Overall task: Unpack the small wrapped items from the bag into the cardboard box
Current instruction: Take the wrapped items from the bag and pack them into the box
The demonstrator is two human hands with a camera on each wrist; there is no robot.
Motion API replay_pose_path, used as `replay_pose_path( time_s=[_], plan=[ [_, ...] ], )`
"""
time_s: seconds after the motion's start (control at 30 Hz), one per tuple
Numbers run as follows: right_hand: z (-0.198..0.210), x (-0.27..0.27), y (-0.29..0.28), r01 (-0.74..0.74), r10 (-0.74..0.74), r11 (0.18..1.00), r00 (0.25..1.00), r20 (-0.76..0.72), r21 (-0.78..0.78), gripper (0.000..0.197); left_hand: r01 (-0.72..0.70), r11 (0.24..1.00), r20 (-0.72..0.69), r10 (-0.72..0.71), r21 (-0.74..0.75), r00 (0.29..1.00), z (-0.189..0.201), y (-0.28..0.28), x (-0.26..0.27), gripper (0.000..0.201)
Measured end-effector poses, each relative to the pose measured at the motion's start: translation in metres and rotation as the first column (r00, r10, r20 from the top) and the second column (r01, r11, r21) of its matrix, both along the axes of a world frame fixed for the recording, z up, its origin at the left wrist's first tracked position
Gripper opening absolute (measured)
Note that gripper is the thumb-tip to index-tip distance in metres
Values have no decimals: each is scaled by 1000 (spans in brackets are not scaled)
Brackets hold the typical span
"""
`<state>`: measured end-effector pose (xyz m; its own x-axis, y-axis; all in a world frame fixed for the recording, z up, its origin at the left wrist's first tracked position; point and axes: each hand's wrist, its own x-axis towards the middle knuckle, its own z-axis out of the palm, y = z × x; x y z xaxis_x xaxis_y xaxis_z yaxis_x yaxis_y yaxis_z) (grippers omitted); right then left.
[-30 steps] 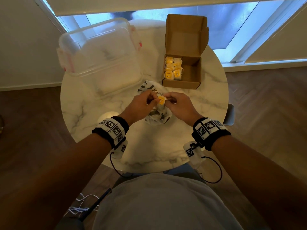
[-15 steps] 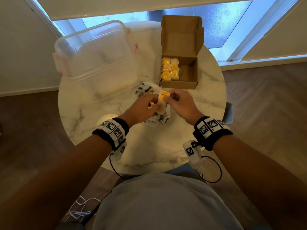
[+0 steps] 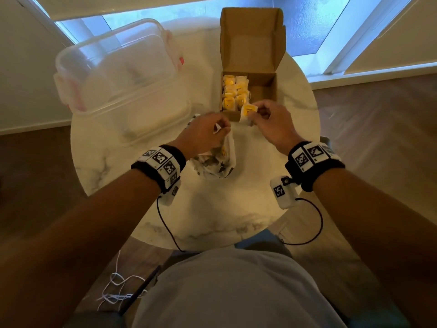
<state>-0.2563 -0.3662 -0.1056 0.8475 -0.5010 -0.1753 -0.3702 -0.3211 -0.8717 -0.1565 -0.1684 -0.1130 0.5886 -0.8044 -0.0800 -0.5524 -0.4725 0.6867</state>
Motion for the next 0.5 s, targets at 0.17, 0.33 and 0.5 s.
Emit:
replay_pose_path(
  time_s=[0.17,0.33,0.5],
  plan=[
    [-8,32,-29,-35,31,988,999,-29,-150,15,53,996,122,-44,-67,992,-4,-27,16,15],
    [-30,56,-46,-175,142,929,982,-124,-326,15,-8,999,145,13,-32,989,-19,-44,27,17],
    [-38,72,-54,-387,294,856,910,-294,-344,20,-86,995,124,92,-52,988,-26,-49,29,15]
  ],
)
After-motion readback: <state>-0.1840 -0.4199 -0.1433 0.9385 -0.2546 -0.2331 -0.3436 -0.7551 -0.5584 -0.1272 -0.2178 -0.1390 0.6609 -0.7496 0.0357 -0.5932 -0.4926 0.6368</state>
